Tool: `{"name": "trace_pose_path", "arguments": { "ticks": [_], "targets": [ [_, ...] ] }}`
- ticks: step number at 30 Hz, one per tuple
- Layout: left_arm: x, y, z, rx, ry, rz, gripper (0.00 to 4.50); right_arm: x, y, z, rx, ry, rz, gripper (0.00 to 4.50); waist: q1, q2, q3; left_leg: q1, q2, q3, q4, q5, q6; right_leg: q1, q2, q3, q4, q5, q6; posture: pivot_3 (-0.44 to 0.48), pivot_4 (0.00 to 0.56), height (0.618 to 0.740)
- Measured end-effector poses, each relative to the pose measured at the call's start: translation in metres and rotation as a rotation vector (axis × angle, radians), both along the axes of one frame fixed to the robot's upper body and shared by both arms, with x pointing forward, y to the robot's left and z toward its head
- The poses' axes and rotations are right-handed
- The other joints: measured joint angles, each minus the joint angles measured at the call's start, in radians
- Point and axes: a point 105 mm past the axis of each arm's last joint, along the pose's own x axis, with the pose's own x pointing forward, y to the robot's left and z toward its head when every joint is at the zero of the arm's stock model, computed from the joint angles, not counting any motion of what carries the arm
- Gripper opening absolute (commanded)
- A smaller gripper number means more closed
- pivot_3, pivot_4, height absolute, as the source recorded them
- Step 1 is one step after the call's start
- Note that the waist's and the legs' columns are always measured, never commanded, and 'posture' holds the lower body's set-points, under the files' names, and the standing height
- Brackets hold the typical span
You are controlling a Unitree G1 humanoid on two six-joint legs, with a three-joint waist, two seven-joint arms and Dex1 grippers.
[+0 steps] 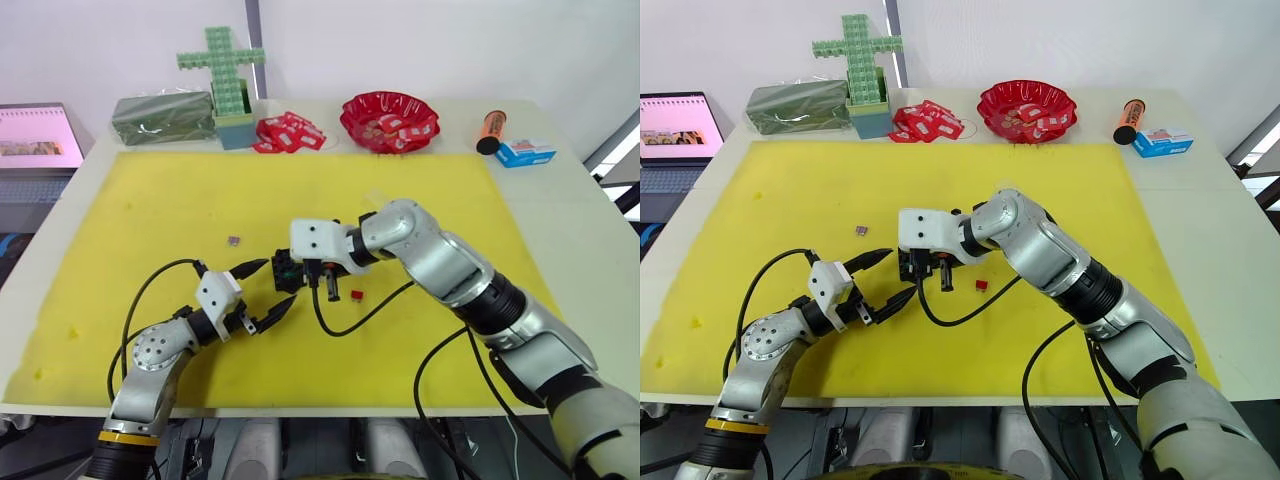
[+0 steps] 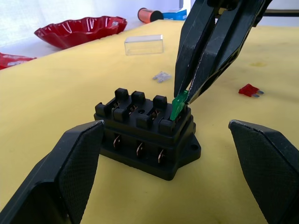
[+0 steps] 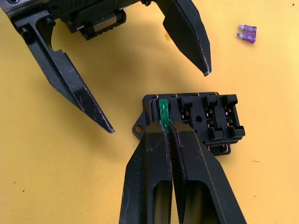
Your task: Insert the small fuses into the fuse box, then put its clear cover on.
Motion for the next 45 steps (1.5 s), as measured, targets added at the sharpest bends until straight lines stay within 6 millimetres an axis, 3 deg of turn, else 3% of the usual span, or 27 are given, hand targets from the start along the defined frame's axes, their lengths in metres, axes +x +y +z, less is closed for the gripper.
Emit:
{"name": "trace_pose_path", "arguments": {
  "ticks": [10, 45],
  "targets": [
    [0.002, -0.007, 0.011, -0.001, -0.011, -0.007, 4.47, 0.002, 0.001, -0.001, -0.002, -0.005, 0.009, 0.00, -0.002, 0.000, 0.000, 0.000, 0.000, 0.000, 0.000, 0.000, 0.000, 0.000, 0.000, 0.000, 0.001, 0.000, 0.001, 0.000, 0.150, 0.740],
    [-0.002, 0.000, -0.002, 0.014, 0.019, 0.000, 4.47, 0.006, -0.002, 0.001, -0.038, -0.019, 0.037, 0.00, 0.000, 0.000, 0.000, 0.001, 0.000, 0.000, 0.000, 0.000, 0.000, 0.000, 0.000, 0.000, 0.001, 0.000, 0.000, 0.000, 0.150, 0.740]
  ]
}}
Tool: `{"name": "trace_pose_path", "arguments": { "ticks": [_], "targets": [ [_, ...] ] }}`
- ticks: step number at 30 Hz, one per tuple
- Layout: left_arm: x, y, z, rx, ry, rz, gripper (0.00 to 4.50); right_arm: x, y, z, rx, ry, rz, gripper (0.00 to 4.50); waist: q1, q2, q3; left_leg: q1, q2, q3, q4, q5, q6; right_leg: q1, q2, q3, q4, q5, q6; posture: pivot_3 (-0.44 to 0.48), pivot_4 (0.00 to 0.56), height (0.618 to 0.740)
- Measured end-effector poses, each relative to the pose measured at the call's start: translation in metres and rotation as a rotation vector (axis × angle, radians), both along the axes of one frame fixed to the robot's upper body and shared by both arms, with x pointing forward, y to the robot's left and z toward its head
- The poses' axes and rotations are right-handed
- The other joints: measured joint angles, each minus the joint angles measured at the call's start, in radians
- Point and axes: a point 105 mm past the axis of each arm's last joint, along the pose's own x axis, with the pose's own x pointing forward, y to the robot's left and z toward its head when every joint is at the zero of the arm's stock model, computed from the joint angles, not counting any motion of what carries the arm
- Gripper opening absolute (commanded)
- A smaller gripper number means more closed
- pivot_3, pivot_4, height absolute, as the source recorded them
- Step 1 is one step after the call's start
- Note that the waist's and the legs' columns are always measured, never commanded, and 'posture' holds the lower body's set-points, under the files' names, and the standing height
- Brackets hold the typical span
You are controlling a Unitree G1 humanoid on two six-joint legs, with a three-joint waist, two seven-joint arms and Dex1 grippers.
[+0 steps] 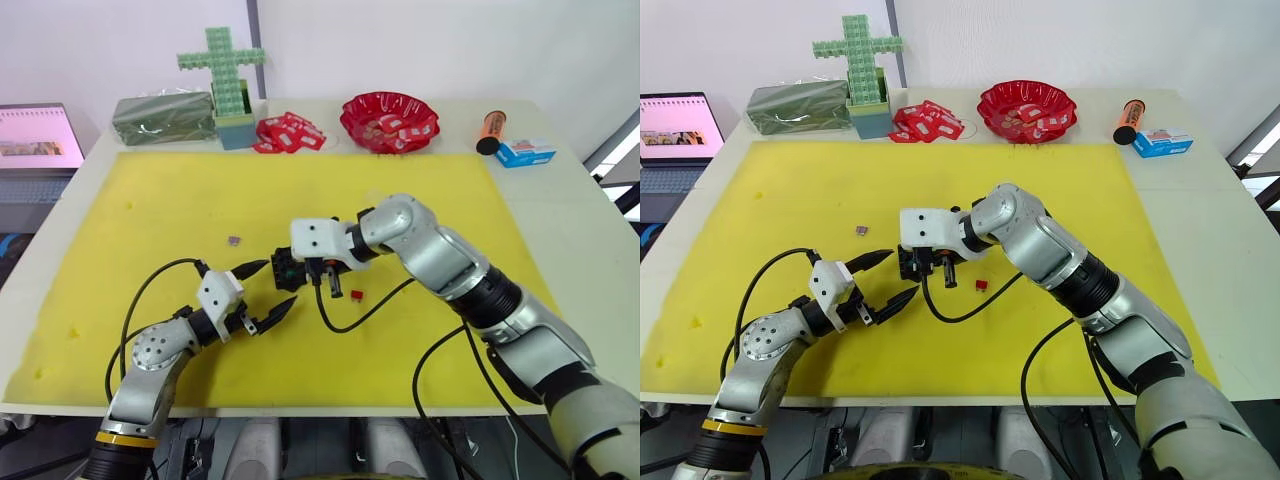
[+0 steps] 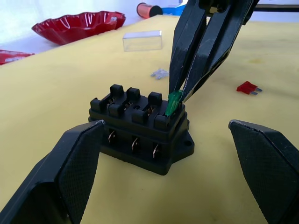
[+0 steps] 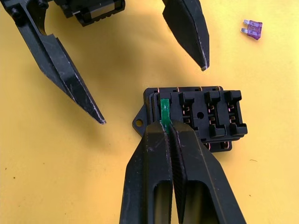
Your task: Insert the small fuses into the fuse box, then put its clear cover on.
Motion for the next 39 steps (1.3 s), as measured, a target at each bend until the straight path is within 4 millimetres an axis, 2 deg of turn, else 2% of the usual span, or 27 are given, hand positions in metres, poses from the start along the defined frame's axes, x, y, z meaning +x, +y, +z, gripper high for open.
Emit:
{"name": "trace_pose_path", "arguments": {
  "ticks": [13, 18, 27, 34, 38, 39],
  "targets": [
    [-0.001, 0.001, -0.002, -0.004, -0.015, -0.004, 4.47, 0.002, -0.001, 0.002, -0.016, -0.006, 0.009, 0.00, 0.001, 0.000, 0.000, 0.000, 0.000, 0.000, 0.000, 0.000, 0.000, 0.000, 0.000, 0.000, 0.000, 0.000, 0.000, 0.000, 0.150, 0.740],
    [-0.001, 0.000, -0.001, -0.011, -0.025, -0.005, 4.50, 0.004, -0.003, 0.000, -0.024, -0.005, -0.003, 1.32, 0.001, 0.000, 0.000, 0.000, 0.000, 0.000, 0.000, 0.000, 0.000, 0.000, 0.000, 0.000, 0.000, 0.000, 0.000, 0.000, 0.150, 0.740],
    [-0.001, 0.000, -0.001, -0.011, -0.026, -0.005, 4.50, 0.004, -0.001, 0.001, -0.008, 0.008, -0.013, 1.32, -0.001, 0.000, 0.000, 0.000, 0.000, 0.000, 0.000, 0.000, 0.000, 0.000, 0.000, 0.000, 0.000, 0.000, 0.000, 0.000, 0.150, 0.740],
    [0.001, 0.000, 0.001, -0.011, -0.030, -0.002, 4.50, 0.001, 0.001, 0.022, 0.082, -0.005, -0.019, 1.32, -0.001, 0.000, 0.000, 0.000, 0.000, 0.000, 0.000, 0.000, 0.000, 0.000, 0.000, 0.000, 0.000, 0.000, 0.000, 0.000, 0.150, 0.740],
    [0.004, 0.003, 0.003, -0.014, -0.030, 0.018, 4.50, 0.000, 0.005, 0.029, 0.140, -0.005, -0.025, 0.03, -0.002, 0.000, 0.000, 0.000, 0.000, 0.000, 0.000, 0.000, 0.000, 0.000, 0.000, 0.000, 0.000, 0.000, 0.000, 0.000, 0.150, 0.740],
    [0.004, 0.003, 0.003, -0.015, -0.028, 0.019, 4.50, -0.001, 0.007, 0.027, 0.147, 0.001, -0.024, 0.03, -0.002, 0.000, 0.000, 0.000, 0.000, 0.000, 0.000, 0.000, 0.000, 0.000, 0.000, 0.000, 0.000, 0.000, 0.000, 0.000, 0.150, 0.740]
  ]
}}
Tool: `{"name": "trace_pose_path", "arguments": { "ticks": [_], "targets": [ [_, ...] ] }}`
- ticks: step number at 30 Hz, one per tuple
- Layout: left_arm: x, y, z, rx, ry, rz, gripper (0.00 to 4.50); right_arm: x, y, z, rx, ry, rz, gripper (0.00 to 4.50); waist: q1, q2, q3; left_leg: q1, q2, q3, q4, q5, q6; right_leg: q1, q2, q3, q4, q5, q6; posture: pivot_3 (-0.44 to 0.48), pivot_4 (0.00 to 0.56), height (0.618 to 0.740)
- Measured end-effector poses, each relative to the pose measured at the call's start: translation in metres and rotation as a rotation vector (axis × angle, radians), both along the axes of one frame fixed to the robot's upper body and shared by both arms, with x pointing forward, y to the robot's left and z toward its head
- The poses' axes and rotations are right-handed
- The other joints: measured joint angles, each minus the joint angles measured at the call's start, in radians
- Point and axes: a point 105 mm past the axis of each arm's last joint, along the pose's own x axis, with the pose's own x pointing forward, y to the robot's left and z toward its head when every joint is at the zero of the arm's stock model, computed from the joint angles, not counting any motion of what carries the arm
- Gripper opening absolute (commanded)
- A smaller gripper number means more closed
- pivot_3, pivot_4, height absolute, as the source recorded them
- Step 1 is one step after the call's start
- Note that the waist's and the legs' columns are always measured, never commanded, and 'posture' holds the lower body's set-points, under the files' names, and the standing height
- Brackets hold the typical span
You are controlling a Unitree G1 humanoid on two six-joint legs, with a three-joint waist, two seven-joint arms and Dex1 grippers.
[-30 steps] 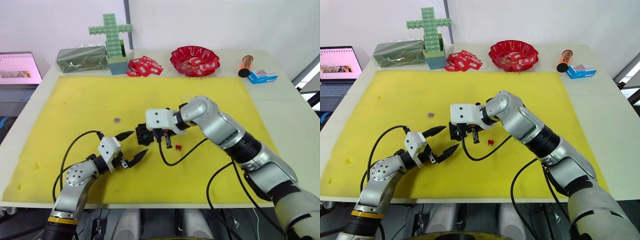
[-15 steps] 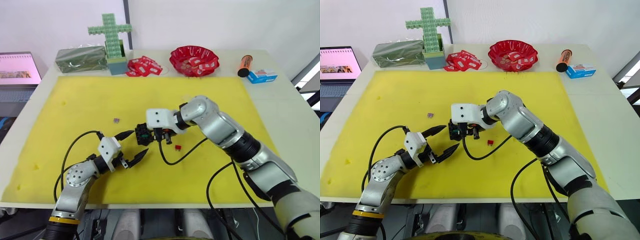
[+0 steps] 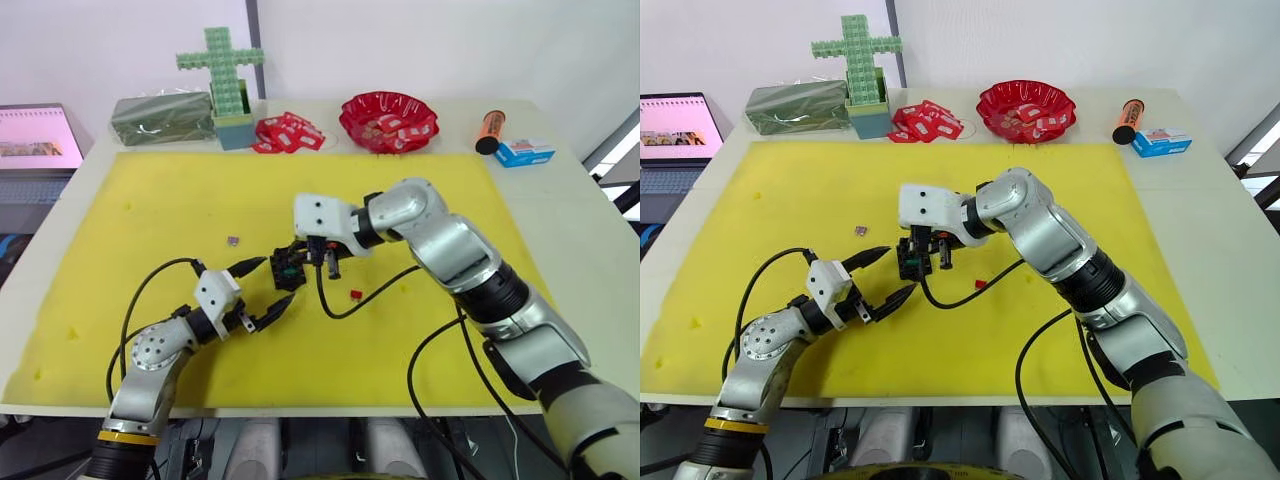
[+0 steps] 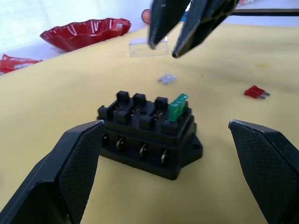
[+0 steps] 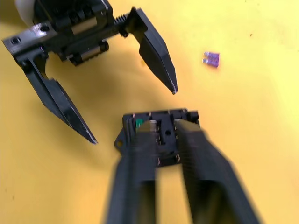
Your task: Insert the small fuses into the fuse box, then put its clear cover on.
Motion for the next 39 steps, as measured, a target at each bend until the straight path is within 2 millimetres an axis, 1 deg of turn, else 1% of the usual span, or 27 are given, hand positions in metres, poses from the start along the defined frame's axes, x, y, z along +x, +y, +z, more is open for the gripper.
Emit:
{"name": "trace_pose_path", "arguments": {
  "ticks": [8, 12, 15, 19, 24, 33, 39],
  "targets": [
    [0.000, -0.002, 0.004, -0.001, 0.001, -0.001, 4.50, -0.003, 0.001, -0.013, 0.001, 0.034, -0.002, 0.03, 0.000, 0.000, 0.000, 0.000, 0.000, 0.000, 0.000, 0.000, 0.000, 0.000, 0.000, 0.000, 0.000, 0.000, 0.000, 0.000, 0.150, 0.740],
    [-0.001, -0.005, 0.011, -0.002, -0.016, -0.004, 4.50, -0.004, 0.002, -0.015, -0.008, 0.034, 0.003, 0.03, 0.000, 0.000, 0.000, 0.000, 0.000, 0.000, 0.000, 0.000, 0.000, 0.000, 0.000, 0.000, 0.000, 0.000, 0.000, 0.000, 0.150, 0.740],
    [-0.001, -0.006, 0.013, -0.003, -0.014, -0.003, 4.50, -0.004, 0.002, -0.016, -0.010, 0.032, 0.005, 0.03, 0.000, 0.000, 0.000, 0.000, 0.000, 0.000, 0.000, 0.000, 0.000, 0.000, 0.000, 0.000, 0.000, 0.000, 0.000, 0.000, 0.150, 0.740],
    [-0.001, -0.006, 0.013, -0.002, -0.012, -0.002, 4.50, -0.003, 0.002, -0.017, -0.014, 0.033, 0.001, 0.03, 0.000, 0.000, 0.000, 0.000, 0.000, 0.000, 0.000, 0.000, 0.000, 0.000, 0.000, 0.000, 0.000, 0.000, 0.000, 0.000, 0.150, 0.740],
    [-0.002, -0.006, 0.011, -0.002, -0.007, -0.002, 4.50, -0.001, 0.001, -0.025, -0.037, 0.039, 0.000, 0.03, 0.000, 0.000, 0.000, 0.000, -0.001, 0.000, 0.000, 0.000, 0.000, 0.000, 0.000, 0.000, 0.000, 0.000, 0.000, 0.000, 0.150, 0.740],
    [-0.003, -0.003, 0.010, 0.014, -0.001, 0.000, 4.50, 0.004, 0.001, -0.029, -0.037, 0.021, 0.012, 0.03, 0.001, 0.000, 0.000, 0.000, -0.001, 0.000, 0.000, 0.000, 0.000, 0.000, 0.000, 0.000, 0.000, 0.000, 0.000, 0.000, 0.150, 0.740],
    [-0.004, -0.003, 0.009, 0.016, 0.007, 0.000, 4.50, 0.003, 0.000, -0.031, -0.046, 0.027, 0.023, 0.03, 0.001, 0.000, 0.000, 0.001, -0.001, 0.000, 0.000, 0.000, 0.000, 0.001, 0.000, 0.000, 0.000, 0.000, 0.000, 0.000, 0.150, 0.740]
  ]
}}
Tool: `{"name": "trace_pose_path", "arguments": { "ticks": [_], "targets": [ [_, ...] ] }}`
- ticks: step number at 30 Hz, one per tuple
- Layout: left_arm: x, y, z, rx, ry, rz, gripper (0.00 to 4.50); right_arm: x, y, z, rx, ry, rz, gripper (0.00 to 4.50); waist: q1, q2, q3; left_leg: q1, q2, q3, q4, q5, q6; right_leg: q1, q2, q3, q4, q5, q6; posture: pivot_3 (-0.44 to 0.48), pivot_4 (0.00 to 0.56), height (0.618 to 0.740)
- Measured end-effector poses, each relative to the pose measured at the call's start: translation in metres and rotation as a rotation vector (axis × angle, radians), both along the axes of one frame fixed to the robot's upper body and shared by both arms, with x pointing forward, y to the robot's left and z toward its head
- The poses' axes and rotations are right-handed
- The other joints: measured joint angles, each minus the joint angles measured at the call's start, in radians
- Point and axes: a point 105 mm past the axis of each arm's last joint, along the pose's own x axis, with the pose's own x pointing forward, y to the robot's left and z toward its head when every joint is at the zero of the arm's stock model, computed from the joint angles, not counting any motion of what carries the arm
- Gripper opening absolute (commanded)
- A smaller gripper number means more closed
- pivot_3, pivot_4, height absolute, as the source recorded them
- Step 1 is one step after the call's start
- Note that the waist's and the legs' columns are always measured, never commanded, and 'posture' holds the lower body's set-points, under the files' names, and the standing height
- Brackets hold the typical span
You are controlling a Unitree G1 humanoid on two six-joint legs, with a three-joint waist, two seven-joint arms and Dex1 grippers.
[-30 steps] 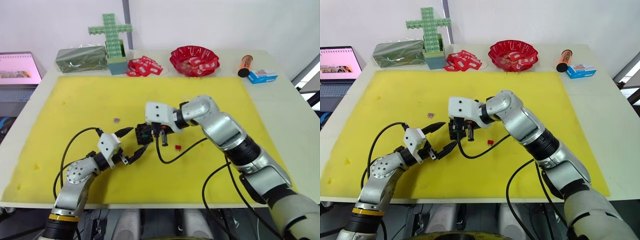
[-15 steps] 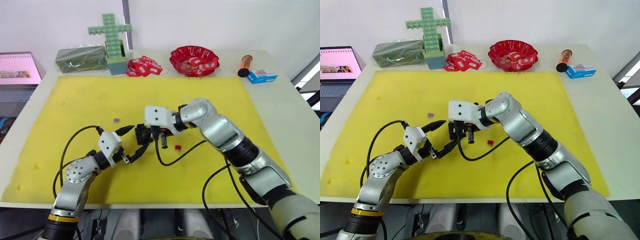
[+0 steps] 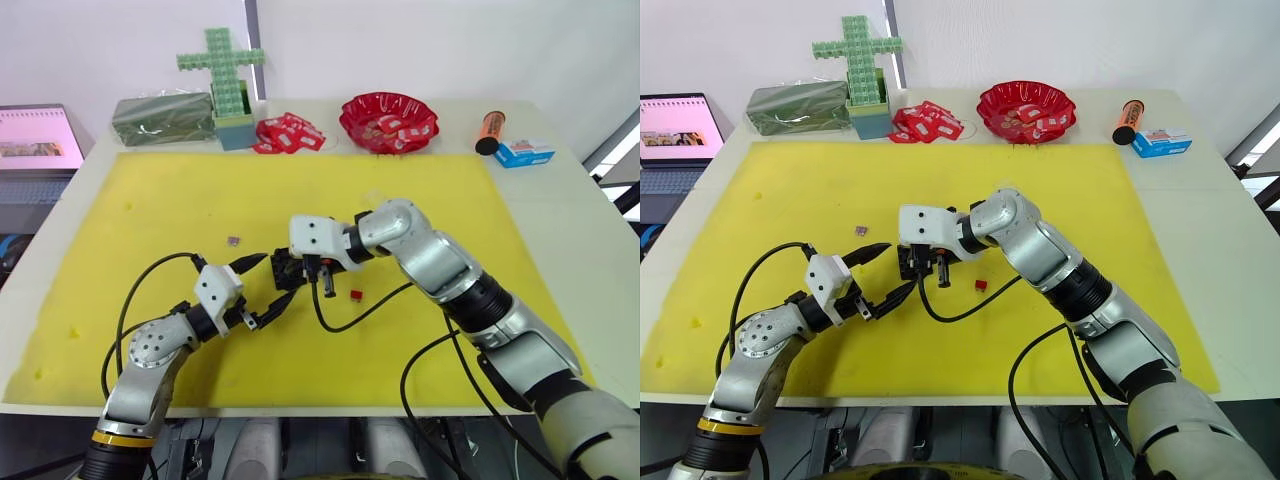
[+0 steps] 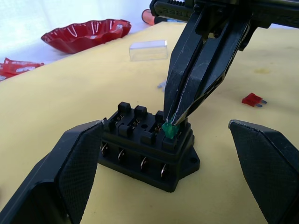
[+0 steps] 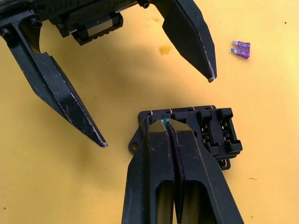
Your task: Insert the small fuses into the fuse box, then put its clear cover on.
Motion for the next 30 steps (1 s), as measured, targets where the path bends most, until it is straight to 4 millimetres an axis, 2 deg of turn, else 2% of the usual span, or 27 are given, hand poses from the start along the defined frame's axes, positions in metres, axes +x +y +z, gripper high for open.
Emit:
{"name": "trace_pose_path", "arguments": {
  "ticks": [30],
  "targets": [
    [-0.0017, 0.0055, -0.0082, 0.002, 0.007, 0.005, 4.50, -0.0035, -0.0004, -0.0001, -0.016, 0.006, 0.014, 0.03, 0.000, 0.000, 0.000, 0.000, 0.001, 0.000, 0.000, 0.000, 0.000, 0.000, 0.000, 0.000, 0.000, 0.000, 0.000, 0.000, 0.150, 0.740]
  ]
}}
